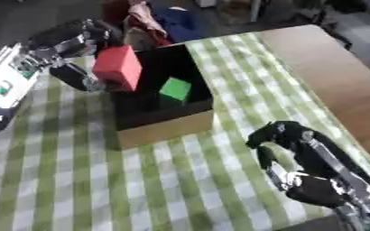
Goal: Pick up objects on the table and place them in the box.
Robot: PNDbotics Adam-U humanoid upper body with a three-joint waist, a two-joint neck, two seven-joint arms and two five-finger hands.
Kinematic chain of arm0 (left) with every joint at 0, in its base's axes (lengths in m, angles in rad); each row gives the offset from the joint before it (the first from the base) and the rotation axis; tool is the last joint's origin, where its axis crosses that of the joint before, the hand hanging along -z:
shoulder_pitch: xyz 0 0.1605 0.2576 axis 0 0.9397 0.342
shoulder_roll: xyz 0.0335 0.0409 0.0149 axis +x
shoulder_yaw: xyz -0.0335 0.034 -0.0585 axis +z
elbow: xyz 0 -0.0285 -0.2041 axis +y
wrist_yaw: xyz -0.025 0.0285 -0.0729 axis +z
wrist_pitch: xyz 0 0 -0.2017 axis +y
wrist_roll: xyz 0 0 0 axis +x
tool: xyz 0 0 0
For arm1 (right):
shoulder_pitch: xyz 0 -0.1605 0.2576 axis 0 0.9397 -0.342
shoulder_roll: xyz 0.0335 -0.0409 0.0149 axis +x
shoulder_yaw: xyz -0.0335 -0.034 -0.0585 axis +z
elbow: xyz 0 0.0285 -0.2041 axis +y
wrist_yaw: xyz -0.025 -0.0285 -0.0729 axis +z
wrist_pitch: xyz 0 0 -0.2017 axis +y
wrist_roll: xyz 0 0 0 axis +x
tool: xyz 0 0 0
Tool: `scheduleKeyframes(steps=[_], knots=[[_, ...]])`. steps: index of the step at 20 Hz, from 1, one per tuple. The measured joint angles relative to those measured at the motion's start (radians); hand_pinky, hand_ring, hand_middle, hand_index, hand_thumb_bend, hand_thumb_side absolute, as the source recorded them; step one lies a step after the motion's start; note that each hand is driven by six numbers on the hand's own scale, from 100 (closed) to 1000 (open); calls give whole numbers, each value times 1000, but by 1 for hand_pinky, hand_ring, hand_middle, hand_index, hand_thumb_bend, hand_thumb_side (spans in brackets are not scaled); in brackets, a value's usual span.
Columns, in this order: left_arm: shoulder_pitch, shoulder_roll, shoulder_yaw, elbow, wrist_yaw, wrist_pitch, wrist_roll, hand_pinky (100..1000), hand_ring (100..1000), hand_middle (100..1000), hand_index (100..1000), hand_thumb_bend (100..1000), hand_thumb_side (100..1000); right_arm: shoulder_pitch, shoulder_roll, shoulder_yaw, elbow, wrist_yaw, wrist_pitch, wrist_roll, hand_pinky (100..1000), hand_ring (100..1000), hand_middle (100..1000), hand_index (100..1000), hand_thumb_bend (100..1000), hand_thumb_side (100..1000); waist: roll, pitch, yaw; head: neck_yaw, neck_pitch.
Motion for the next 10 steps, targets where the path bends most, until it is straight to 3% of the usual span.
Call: scheduleKeyframes(steps=[4, 7, 10], knots=[[2, -11, -11, 0, -29, -21, -7, 604, 407, 416, 668, 362, 185, 0, 0, 0, 0, 0, 0, 0, 765, 677, 551, 697, 100, 404, 3, 2, -3, 0, 0], [4, -12, -15, 0, -46, -37, -14, 647, 537, 539, 740, 398, 190, 0, 0, 0, 0, 0, 0, 0, 765, 678, 551, 697, 100, 404, 6, 3, -3, 0, 0], [5, -16, -17, 0, -53, -47, -18, 687, 604, 616, 784, 419, 222, 0, 0, 0, 0, 0, 1, 1, 765, 678, 551, 697, 100, 403, 6, 4, -2, 0, 0]])
